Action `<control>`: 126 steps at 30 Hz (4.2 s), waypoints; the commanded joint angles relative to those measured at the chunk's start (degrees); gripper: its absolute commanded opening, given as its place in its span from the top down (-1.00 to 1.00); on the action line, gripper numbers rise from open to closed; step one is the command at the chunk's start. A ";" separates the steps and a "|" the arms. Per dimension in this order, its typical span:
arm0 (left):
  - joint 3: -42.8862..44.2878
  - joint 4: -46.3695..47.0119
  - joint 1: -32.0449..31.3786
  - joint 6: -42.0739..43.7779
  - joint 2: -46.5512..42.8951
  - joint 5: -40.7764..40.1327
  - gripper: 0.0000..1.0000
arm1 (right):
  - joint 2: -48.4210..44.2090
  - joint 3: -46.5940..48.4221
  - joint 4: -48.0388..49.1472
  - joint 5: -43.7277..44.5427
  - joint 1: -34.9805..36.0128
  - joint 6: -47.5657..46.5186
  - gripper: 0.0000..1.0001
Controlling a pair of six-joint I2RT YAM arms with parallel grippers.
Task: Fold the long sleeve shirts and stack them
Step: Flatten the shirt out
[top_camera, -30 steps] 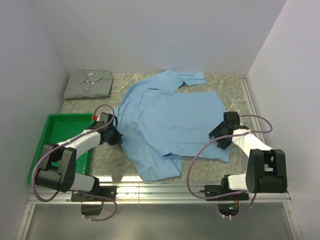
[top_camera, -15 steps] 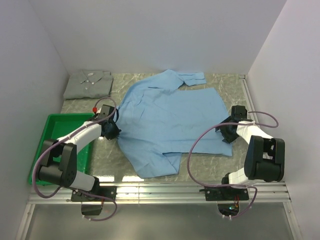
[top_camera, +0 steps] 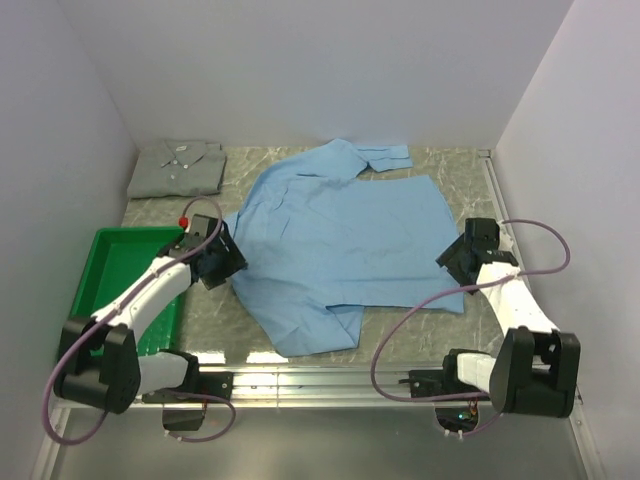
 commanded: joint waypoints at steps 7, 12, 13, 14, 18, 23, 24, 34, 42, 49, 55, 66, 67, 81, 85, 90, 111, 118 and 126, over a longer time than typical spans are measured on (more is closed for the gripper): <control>-9.61 -2.11 -3.01 -8.87 -4.09 7.21 -0.36 | -8.41 -6.08 -7.66 -0.42 0.31 0.87 -0.51; -9.45 0.00 -4.06 -8.26 -1.46 9.59 -0.35 | -9.64 -6.96 -6.70 -4.90 1.71 -0.44 -0.45; -9.10 0.27 -4.41 -8.26 -1.28 10.20 -0.35 | -9.64 -6.61 -6.43 -5.78 4.76 -1.84 -0.44; -8.83 0.53 -4.85 -8.17 -0.84 10.38 -0.35 | -9.56 -6.00 -6.17 -7.35 6.35 -2.81 -0.43; -6.90 1.58 -5.38 -7.47 0.65 10.29 -0.35 | -8.68 -2.40 -1.79 -11.93 23.65 -8.60 -0.42; -5.06 2.64 -5.38 -6.76 2.06 8.71 -0.29 | -5.18 0.50 -0.19 -14.75 41.04 -13.27 -0.42; -4.36 2.64 -5.38 -6.76 2.24 8.62 -0.27 | -4.38 0.77 -0.62 -15.62 43.61 -14.32 -0.42; -0.75 3.34 -5.30 -5.62 4.61 6.87 -0.13 | 3.53 4.20 -1.07 -14.25 59.02 -18.29 -0.37; -1.27 3.69 -5.38 -5.27 4.08 6.78 -0.11 | 11.45 9.12 -1.07 -3.51 59.37 -14.25 0.00; -1.98 3.70 -5.38 -5.01 3.64 6.60 -0.11 | 17.94 12.19 -0.80 -0.60 59.28 -13.98 0.00; -1.80 3.70 -5.38 -4.92 3.56 5.64 -0.10 | 24.80 14.74 -3.70 -2.53 59.89 -14.51 -0.07; -1.10 3.87 -5.38 -4.57 4.52 4.93 -0.09 | 25.25 15.01 -9.32 -3.15 60.77 -13.72 1.00; -1.01 3.96 -5.38 -4.57 4.44 4.67 -0.09 | 24.21 15.18 -10.20 -3.33 60.86 -13.54 1.00; 0.84 3.17 -5.30 -4.13 4.61 1.86 -0.05 | 16.29 14.75 -24.53 -25.28 61.21 -15.03 1.00; 0.40 3.26 -5.29 -4.13 4.61 1.77 -0.05 | 15.76 15.54 -25.40 -36.17 61.92 -19.07 1.00; 0.31 3.26 -5.29 -4.13 4.52 1.68 -0.05 | 15.84 17.03 -26.91 -35.15 62.97 -19.35 1.00; -5.13 0.09 -5.29 -5.88 -2.24 2.82 -0.26 | 8.65 13.63 -17.78 -11.33 33.37 -6.79 -0.40; -9.26 0.09 -5.29 -6.06 -2.86 3.79 -0.24 | 7.32 5.79 -5.31 -11.15 18.51 -1.77 -0.32; -10.06 1.76 -5.29 -5.80 -0.23 3.79 -0.18 | 15.13 4.46 2.52 -9.66 13.94 0.87 -0.25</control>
